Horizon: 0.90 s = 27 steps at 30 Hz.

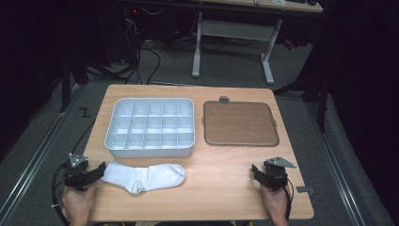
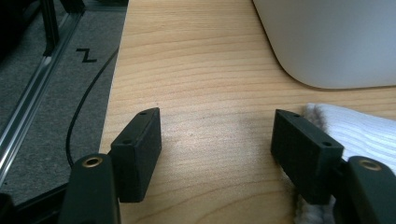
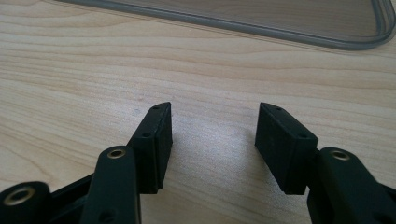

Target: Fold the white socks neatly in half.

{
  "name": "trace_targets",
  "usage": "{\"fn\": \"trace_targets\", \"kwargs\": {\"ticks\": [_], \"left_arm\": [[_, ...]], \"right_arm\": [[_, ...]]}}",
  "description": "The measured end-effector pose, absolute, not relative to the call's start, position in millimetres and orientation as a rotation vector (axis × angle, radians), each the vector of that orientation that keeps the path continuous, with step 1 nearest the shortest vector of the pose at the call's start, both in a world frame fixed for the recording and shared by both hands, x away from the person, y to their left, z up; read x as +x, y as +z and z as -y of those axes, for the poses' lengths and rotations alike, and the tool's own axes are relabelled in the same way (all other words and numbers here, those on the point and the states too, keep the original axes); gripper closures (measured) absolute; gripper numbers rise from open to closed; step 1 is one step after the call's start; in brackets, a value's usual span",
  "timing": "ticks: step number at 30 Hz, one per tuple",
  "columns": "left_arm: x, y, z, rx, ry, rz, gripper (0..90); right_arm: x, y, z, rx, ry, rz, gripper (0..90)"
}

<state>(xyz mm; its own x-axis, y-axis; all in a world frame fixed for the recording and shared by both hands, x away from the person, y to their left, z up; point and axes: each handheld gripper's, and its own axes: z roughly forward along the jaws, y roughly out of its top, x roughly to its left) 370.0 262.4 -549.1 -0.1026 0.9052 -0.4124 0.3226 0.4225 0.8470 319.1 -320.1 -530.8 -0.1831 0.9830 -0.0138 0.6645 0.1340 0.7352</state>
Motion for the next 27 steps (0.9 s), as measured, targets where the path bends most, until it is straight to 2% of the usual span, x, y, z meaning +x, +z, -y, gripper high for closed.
{"fn": "trace_targets", "kwargs": {"ticks": [15,27], "left_arm": [[369.6,-548.3,-263.9,1.077,0.694,-1.655,33.5],[366.2,-544.6,-271.0,0.992,0.642,-1.664,34.5]], "right_arm": [[319.0,-530.6,319.1,1.557,0.83,-1.926,52.6],[319.9,-530.4,313.0,1.543,0.828,-1.932,58.0]]}}
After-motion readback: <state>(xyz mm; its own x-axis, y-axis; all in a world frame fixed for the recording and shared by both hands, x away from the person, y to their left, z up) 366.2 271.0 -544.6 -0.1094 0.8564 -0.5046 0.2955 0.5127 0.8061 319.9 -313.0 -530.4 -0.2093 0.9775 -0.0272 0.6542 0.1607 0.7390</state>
